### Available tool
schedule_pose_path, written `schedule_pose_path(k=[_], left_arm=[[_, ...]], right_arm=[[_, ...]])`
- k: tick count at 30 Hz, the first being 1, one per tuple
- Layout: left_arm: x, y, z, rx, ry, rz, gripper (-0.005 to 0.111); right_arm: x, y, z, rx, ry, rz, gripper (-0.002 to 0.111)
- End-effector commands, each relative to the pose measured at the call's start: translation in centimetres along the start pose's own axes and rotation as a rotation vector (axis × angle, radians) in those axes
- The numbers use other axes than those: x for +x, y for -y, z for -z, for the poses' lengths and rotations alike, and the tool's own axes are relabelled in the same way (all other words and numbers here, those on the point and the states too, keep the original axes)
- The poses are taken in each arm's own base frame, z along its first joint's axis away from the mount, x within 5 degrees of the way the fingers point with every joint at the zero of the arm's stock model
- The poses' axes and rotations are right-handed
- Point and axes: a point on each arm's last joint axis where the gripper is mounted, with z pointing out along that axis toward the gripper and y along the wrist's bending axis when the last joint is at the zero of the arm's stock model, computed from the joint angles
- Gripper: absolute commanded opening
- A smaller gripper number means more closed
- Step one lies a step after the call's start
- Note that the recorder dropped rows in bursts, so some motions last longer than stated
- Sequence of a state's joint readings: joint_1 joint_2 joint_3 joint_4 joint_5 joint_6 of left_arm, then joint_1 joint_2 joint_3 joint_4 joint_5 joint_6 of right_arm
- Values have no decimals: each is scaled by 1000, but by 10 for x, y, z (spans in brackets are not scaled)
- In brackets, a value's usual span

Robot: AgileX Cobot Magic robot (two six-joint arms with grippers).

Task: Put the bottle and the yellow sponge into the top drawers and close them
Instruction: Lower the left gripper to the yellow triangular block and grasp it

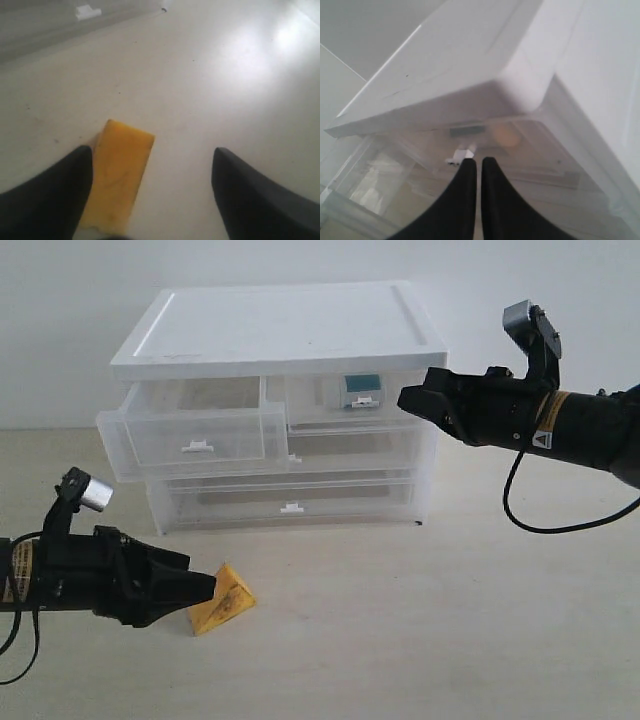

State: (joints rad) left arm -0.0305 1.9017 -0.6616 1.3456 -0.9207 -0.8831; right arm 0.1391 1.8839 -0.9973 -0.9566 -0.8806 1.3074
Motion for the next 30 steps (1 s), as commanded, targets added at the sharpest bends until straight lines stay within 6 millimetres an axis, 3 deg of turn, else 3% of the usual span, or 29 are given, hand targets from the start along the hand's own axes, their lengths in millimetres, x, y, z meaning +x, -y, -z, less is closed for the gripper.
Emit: schedule_pose_path(k=[1,5,7,9,23,25,30], left_arm=[[-4,4,-3,-5,8,-191,63],[-2,13,-20,-52,-75,-348,64],[-1,13,-29,-158,-145,-350,75],[-3,15,-36,-183,-176,-377,79],[-1,3,-51,-184,-170,-401,78],[-2,1,-51,-200,-173,-391,73],[1,-1,-50,-214,-214,-401,42]], right_arm=[[-1,0,-1,-6,3,19,0],[-1,0,-1,-6,3,26,0],[-1,0,-1,-6,3,26,0],[-1,0,-1,-6,3,26,0],[-1,-1,-1,-6,2,27,0],[-1,-1,-1,-6,2,27,0],[-1,-1,-1,-6,2,29,0]])
